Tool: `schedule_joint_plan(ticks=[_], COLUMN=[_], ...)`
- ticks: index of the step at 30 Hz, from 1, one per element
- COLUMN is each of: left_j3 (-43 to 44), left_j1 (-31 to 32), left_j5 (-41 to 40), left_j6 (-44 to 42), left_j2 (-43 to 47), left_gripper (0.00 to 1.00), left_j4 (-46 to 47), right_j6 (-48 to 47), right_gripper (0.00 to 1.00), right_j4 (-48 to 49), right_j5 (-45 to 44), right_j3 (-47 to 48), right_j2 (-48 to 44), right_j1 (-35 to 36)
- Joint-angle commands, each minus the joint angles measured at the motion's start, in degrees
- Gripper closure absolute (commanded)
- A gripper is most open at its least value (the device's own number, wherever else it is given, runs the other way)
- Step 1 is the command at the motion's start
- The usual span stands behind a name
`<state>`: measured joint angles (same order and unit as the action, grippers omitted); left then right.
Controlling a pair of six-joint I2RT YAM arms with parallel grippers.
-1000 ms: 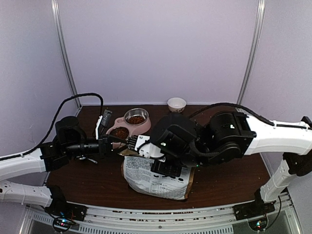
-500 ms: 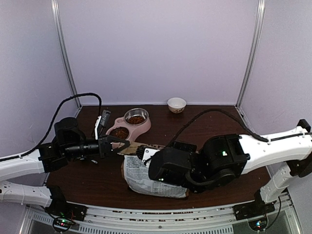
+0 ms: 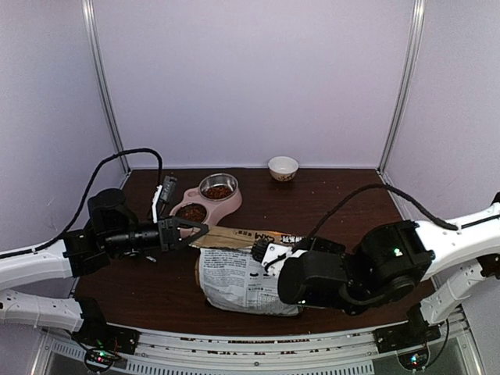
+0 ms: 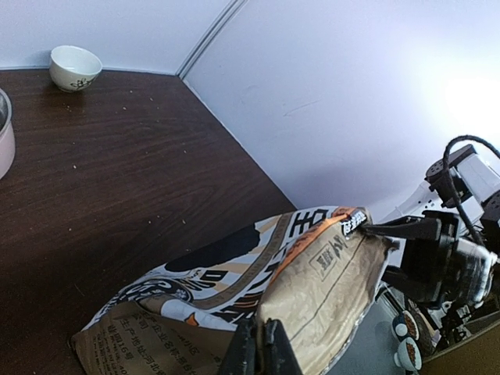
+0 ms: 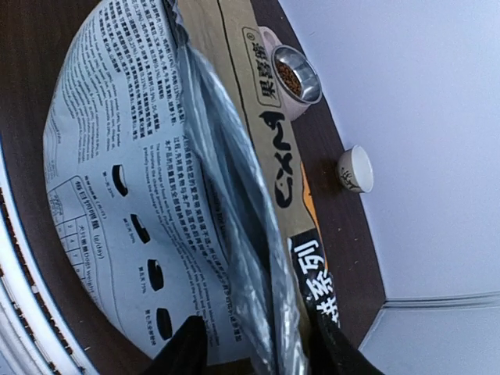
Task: Serve the pet food
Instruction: Press the seal on the pet food bag.
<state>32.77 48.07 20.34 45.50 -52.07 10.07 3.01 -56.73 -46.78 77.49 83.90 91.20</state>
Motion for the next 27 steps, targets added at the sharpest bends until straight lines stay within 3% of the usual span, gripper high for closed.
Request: schedule_joint_plan(ticks=[1,5,11,19,27], left_j3=[-1.39,-2.65,-3.94,-4.50,-6.12], left_j1=[-0.96,-0.92,-0.96,-0.96,-0.95], left_j5=[1.46,1.69,1.42,2.39,4.14], left_j6=[-1.26,-2.14,-4.38,-6.09,-6.11], left_j2=[0.43,1.79,4.05,4.79,4.86], left_gripper=[1.00,1.00,1.00,1.00,1.00], left_j4=[11.15,13.70,15.49,17.42,21.08], right_j6=[-2.07,-2.93,-0.94,1.72,-2.87], right_gripper=[0.46,0.29,0.22,0.25,0.34], right_j4=[-0.35,5.13,13.00,11.27,5.78], right_j5=[16.27,30.27,46.63,51.77,53.82], right_j3=[4.59,9.89,14.52,26.42,37.71], right_j2=[-6.48,-8.37,-5.30,8.40,21.61], right_j1=[-1.21,-4.46,-11.50,-17.91,-21.07])
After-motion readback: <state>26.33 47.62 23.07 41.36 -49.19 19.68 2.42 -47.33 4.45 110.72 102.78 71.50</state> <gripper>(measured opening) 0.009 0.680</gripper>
